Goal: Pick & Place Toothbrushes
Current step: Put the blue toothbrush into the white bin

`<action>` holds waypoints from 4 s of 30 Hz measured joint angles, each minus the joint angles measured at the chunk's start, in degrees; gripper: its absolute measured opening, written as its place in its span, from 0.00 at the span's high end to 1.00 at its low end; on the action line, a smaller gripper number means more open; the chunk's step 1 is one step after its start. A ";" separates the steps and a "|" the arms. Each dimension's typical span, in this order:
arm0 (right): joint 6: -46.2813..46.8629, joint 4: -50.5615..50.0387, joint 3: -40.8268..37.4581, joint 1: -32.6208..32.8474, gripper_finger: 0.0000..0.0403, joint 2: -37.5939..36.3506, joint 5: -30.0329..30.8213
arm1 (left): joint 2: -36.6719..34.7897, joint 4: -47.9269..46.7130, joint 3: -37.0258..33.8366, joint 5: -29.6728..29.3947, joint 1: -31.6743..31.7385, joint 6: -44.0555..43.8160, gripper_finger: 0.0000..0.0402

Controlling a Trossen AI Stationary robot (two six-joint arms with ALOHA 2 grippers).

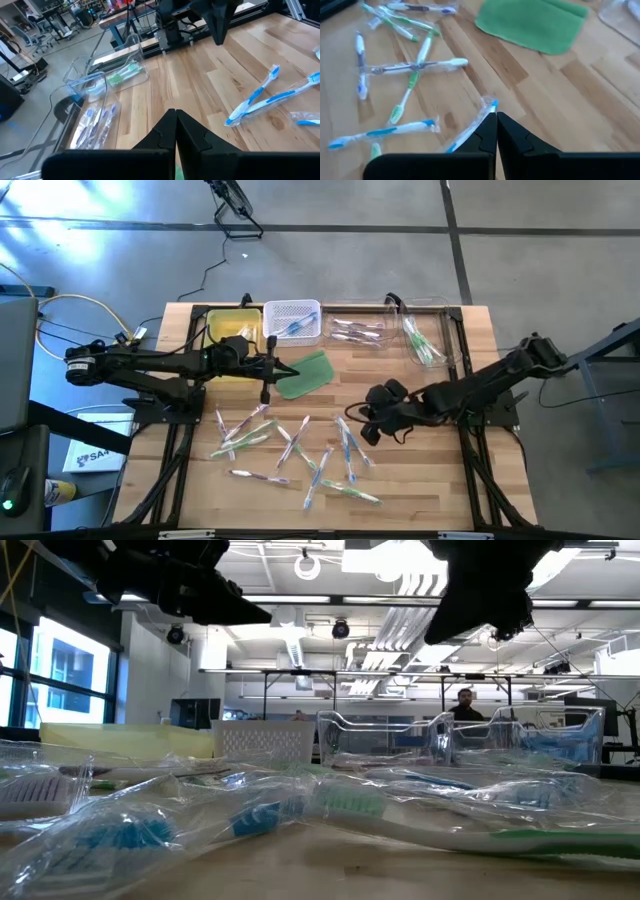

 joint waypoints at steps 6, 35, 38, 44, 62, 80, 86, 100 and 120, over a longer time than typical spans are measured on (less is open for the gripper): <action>5.60 -1.99 0.06 1.68 0.99 3.16 -1.32 | 0.00 0.04 0.00 0.00 0.00 0.00 1.00; 9.53 -21.27 16.05 1.41 0.99 19.92 -15.01 | 0.02 -1.29 0.04 -0.28 0.00 -2.12 1.00; 7.46 -21.10 16.05 1.41 0.97 19.92 -14.98 | 0.02 -2.47 0.04 -0.28 -0.02 -2.12 1.00; 7.39 -19.72 16.05 1.41 0.78 19.92 -16.61 | 0.04 -4.71 0.04 -0.28 -0.01 -2.12 1.00; 14.49 -15.20 16.03 2.33 0.64 26.00 -18.69 | 0.04 -5.94 0.04 -0.22 -0.01 -2.14 1.00; 14.05 -13.23 16.28 2.36 0.69 33.47 -19.55 | 0.08 -5.99 0.04 -0.22 -0.02 -2.14 1.00; 12.34 -13.70 16.19 2.31 0.85 33.08 -20.39 | 0.09 -5.99 0.04 -0.22 0.00 -2.14 1.00; 9.35 -19.22 15.73 1.99 0.98 30.09 -23.03 | 0.09 -6.34 0.04 -0.22 -0.02 -2.14 1.00; -5.93 -31.08 15.92 -9.04 0.98 7.60 -8.04 | 0.09 -5.47 1.41 -2.20 3.35 -9.40 1.00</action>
